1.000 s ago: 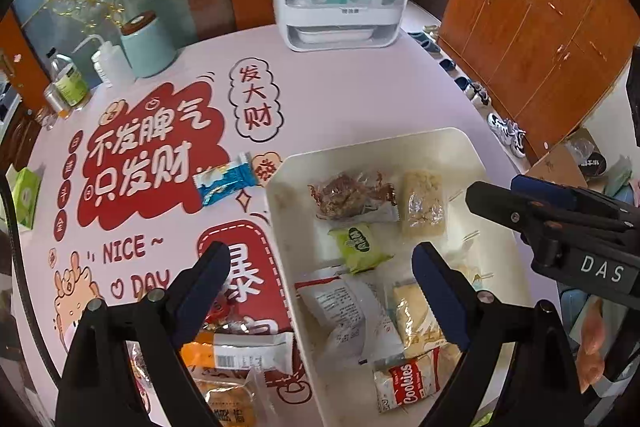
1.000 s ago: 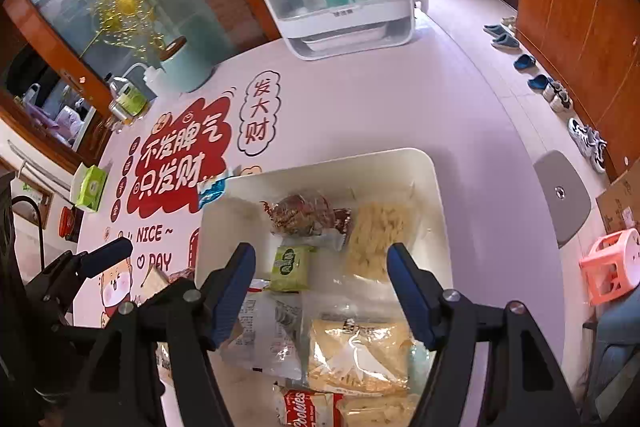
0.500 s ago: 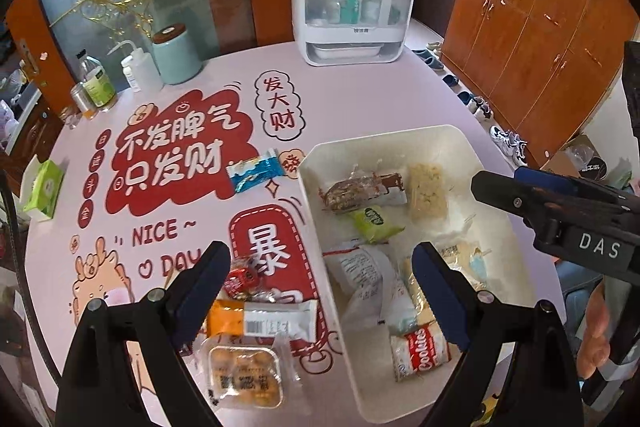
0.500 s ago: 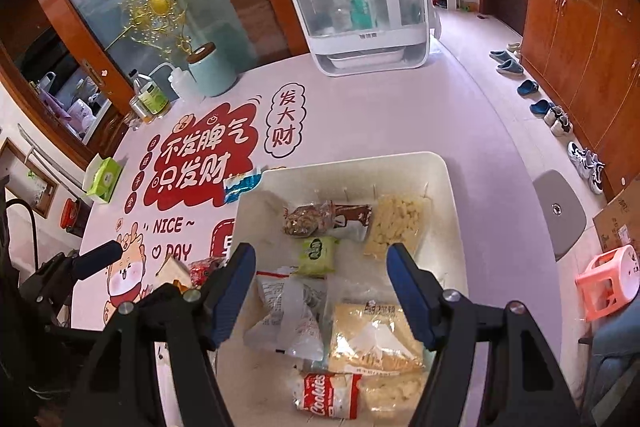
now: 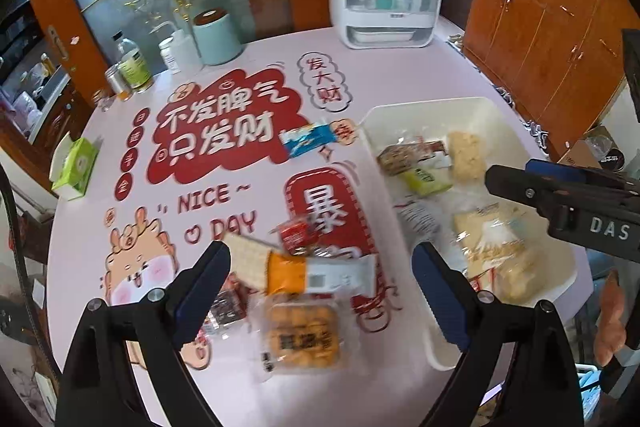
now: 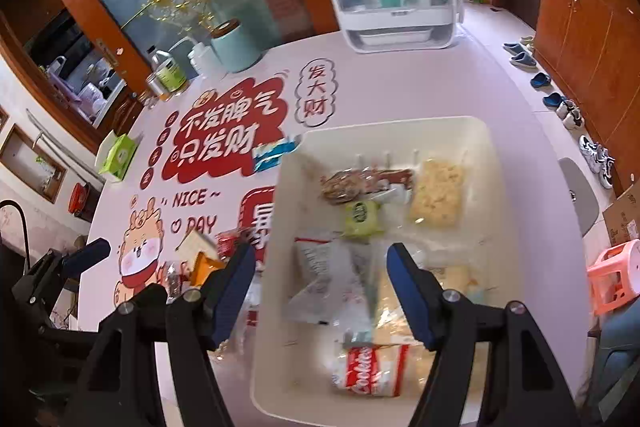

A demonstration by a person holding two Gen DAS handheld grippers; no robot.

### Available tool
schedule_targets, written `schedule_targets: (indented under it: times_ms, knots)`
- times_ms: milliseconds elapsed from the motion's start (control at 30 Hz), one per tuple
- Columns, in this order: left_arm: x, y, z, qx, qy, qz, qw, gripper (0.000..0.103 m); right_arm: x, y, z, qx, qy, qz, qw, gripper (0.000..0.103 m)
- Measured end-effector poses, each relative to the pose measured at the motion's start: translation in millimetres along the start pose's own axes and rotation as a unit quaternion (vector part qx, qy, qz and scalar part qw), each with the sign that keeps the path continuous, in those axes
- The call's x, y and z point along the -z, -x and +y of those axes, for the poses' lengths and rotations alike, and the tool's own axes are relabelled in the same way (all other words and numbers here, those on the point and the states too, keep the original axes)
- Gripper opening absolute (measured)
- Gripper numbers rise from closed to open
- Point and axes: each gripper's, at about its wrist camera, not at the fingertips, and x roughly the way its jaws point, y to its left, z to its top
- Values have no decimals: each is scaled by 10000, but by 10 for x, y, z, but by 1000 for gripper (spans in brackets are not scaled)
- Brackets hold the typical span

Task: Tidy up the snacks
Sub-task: 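Move both tools back to the snacks remaining on the table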

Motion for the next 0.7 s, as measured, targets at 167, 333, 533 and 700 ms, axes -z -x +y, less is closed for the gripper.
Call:
schedule_targets:
  times_ms: [167, 333, 533, 700]
  knots:
    - [121, 41, 367, -147, 93, 43, 9998, 92, 99, 7, 295, -10, 227, -36, 9997, 69]
    - [265, -41, 744, -237, 169, 255, 9993, 92, 215, -26, 583, -70, 338, -52, 9994, 69]
    - [468, -186, 1170, -206, 111, 515, 9984, 92, 385, -138, 973, -171, 458, 38, 9988, 69]
    - [618, -341, 1478, -134, -102, 707, 9974, 92, 559, -383, 1330, -211, 393, 412, 9982, 69]
